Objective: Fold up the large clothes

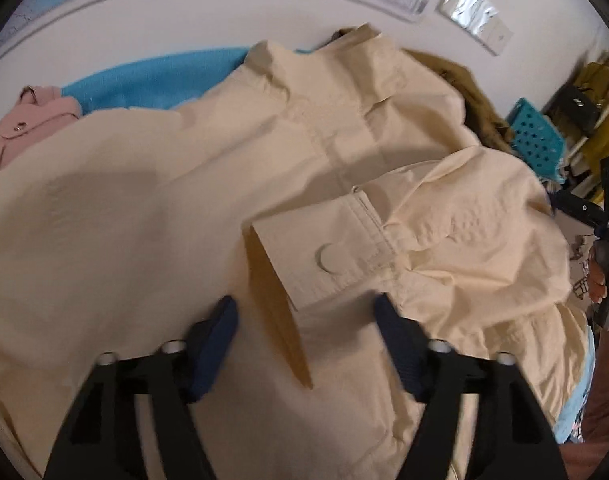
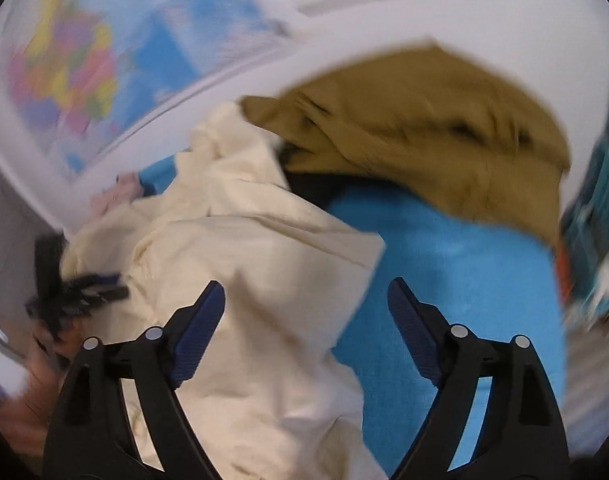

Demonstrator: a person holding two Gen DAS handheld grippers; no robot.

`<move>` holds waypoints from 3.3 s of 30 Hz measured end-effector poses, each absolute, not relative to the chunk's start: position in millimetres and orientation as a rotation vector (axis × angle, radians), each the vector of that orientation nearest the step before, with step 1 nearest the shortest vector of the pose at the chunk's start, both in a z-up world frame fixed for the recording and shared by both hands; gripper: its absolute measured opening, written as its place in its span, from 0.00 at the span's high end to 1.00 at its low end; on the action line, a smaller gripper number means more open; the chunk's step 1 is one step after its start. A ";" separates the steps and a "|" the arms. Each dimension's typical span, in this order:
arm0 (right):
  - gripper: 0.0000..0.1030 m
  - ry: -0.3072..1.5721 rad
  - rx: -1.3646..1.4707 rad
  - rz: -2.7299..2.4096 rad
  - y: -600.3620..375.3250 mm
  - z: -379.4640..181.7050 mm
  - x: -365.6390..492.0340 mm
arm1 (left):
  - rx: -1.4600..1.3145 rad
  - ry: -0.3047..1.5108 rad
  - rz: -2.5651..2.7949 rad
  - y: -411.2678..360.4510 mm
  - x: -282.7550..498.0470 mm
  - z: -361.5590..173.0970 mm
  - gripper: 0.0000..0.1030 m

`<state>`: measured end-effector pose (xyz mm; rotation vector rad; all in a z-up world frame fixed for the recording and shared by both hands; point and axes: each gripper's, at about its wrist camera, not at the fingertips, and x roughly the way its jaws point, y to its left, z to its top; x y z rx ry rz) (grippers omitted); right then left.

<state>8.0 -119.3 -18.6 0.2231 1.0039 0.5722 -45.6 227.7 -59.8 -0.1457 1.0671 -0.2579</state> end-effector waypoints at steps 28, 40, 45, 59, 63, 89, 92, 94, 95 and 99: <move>0.58 1.006 0.102 0.665 -103.3 -47.0 33.7 | -0.208 1.125 -0.446 208.1 -13.8 -68.4 0.11; 0.27 0.924 0.188 0.661 -119.1 -19.7 29.2 | -0.235 1.034 -0.322 240.0 -44.8 -35.6 0.92; 0.62 0.831 0.050 0.716 -87.2 1.5 9.7 | -0.147 1.123 -0.182 258.2 -57.8 -50.5 0.84; 0.68 0.972 -0.240 0.544 -20.9 -60.7 43.0 | -0.132 1.091 -0.197 252.0 -68.2 -48.3 0.48; 0.53 0.850 -0.267 0.559 -15.6 -22.5 15.1 | -0.137 0.994 -0.206 260.9 -91.5 -26.9 0.37; 0.26 0.863 -0.355 1.487 215.7 -11.2 -163.2 | -0.249 0.851 0.195 407.8 -254.4 -12.2 0.47; 0.25 0.917 -0.412 1.634 272.8 -31.4 -208.6 | -0.269 0.842 0.180 411.6 -255.3 -10.7 0.47; 0.25 0.953 -0.442 1.660 299.0 -43.9 -227.4 | -0.268 0.832 0.174 410.9 -256.3 -7.6 0.47; 0.26 0.994 -0.449 1.664 314.7 -53.2 -233.9 | -0.269 0.831 0.170 410.3 -256.8 -6.0 0.46; 0.83 1.082 -0.445 1.664 350.9 -71.9 -241.3 | -0.267 0.820 0.167 413.9 -262.0 0.1 0.44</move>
